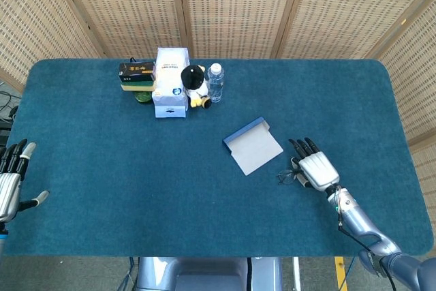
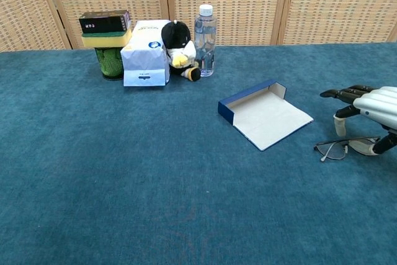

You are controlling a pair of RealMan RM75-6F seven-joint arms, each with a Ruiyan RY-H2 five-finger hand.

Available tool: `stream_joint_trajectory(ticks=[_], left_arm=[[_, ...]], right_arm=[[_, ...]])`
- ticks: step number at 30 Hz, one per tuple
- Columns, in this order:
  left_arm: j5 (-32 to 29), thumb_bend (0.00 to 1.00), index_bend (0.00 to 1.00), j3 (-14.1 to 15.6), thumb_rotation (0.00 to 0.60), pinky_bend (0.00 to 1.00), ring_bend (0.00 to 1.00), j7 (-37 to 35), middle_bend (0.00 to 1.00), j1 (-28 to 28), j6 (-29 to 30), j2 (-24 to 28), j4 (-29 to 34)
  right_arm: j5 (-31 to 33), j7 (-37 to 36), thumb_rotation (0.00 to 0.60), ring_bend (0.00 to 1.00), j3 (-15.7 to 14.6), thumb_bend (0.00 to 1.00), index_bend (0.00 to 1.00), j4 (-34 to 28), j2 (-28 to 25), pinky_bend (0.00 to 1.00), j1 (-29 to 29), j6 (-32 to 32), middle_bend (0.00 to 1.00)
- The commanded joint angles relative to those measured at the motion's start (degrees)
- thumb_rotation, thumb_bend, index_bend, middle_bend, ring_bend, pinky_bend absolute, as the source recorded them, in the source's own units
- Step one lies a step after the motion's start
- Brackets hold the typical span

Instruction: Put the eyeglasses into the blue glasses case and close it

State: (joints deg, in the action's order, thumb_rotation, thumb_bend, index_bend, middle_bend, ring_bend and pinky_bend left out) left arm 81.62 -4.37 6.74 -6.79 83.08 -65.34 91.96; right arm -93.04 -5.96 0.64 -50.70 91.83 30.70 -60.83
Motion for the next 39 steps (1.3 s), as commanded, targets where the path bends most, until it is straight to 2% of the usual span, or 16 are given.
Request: stream_joint_trajectory(ticks=[1, 13, 24, 31, 39], left_arm=[[-0.04, 0.0, 0.0, 0.0, 0.6, 0.0, 0.0, 0.01, 0.0, -0.01, -0.01, 0.0, -0.02], [-0.41, 0.0, 0.0, -0.04, 0.6, 0.0, 0.0, 0.12, 0.0, -0.11, -0.19, -0.1, -0.1], [-0.78, 0.0, 0.0, -0.07, 0.6, 0.0, 0.0, -0.03, 0.0, -0.11, -0.32, 0.06, 0.02], [-1.07, 0.0, 0.0, -0.13, 0.6, 0.0, 0.0, -0.06, 0.0, -0.25, -0.64, 0.07, -0.02], [-2.19, 0.0, 0.0, -0.6, 0.6, 0.0, 0.0, -0.26, 0.0, -0.62, -1.43, 0.1, -0.17]], right_arm=[[0.12, -0.19, 0.6, 0.0, -0.14, 0.47, 0.47, 0.31, 0.28, 0.0, 0.1, 0.03, 0.0], [0.27, -0.58, 0.6, 0.0, -0.74, 0.49, 0.56, 2.12, 1.71, 0.0, 0.63, -0.23, 0.01], [-0.01, 1.35, 0.6, 0.0, -0.58, 0.51, 0.57, 1.48, 1.07, 0.0, 1.29, -2.29, 0.02], [-0.19, 5.81, 0.6, 0.0, 1.25, 0.52, 0.57, -1.02, -0.49, 0.0, 4.15, -2.26, 0.03], [1.28, 13.69, 0.6, 0.0, 4.08, 0.52, 0.57, -3.75, -1.71, 0.0, 9.22, 2.5, 0.03]])
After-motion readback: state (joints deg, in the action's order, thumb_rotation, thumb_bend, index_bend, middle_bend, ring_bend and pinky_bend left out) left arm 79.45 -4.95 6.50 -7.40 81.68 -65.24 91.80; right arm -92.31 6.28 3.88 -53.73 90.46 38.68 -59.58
